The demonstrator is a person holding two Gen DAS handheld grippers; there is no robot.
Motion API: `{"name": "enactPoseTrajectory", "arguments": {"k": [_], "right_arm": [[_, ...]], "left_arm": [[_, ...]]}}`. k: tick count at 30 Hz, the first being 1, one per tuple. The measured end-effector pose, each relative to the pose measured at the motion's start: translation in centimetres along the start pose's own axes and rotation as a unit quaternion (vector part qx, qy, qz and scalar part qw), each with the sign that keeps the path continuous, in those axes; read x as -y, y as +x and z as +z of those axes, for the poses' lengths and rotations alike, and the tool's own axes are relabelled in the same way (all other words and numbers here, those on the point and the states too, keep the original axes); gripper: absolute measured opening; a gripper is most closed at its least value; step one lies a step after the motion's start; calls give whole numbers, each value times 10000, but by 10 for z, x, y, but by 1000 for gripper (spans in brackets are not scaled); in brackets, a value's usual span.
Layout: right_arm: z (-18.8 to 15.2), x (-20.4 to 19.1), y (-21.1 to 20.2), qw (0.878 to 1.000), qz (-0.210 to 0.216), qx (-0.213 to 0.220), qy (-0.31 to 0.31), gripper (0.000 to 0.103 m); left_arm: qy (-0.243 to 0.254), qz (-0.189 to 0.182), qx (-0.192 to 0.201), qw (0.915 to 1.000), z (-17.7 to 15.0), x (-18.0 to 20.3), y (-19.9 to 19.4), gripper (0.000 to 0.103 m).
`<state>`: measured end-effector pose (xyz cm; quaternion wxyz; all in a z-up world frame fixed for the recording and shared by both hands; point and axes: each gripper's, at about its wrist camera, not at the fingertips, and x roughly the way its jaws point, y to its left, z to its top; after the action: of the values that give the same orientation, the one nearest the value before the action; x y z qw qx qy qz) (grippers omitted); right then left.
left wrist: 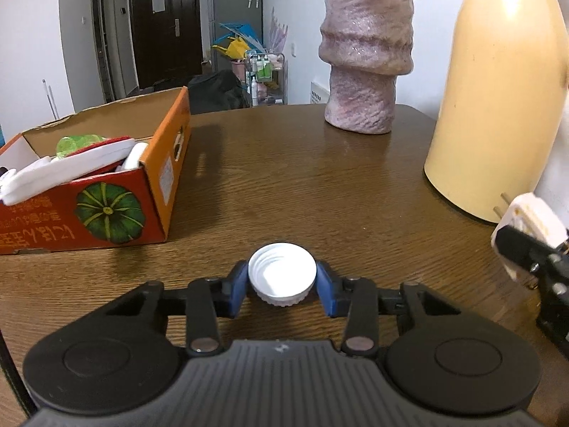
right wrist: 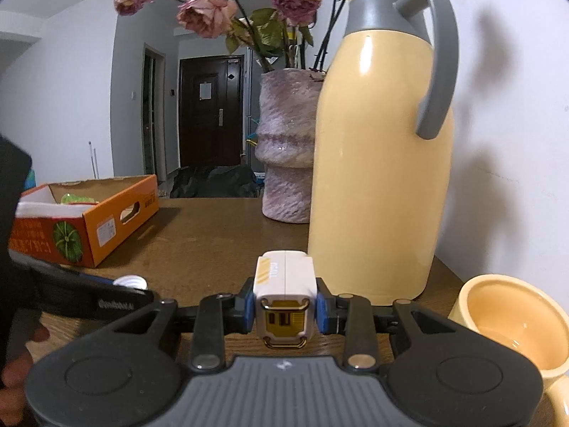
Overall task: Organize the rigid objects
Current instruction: 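Close the left tool on the white bottle cap while the right tool holds the adapter, then carry the white cap with the left tool while the right tool carries the adapter to the box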
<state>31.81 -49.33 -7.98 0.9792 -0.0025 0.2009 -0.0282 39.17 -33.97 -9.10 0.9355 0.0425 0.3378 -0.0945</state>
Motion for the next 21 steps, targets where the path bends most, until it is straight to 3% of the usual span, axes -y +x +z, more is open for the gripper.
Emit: {"name": "enactPoseTrajectory", "arguments": {"k": [7,21], "right_arm": [[-3,-17,-11,9999,1,115,-123,31],[-10,-70,-39,9995,173,227,-159,31]], "left_arm": [[-74,-65,181,9998,-5,-12,-20,42],[-142,148,393,9990,-28,-63,-61,42]]}}
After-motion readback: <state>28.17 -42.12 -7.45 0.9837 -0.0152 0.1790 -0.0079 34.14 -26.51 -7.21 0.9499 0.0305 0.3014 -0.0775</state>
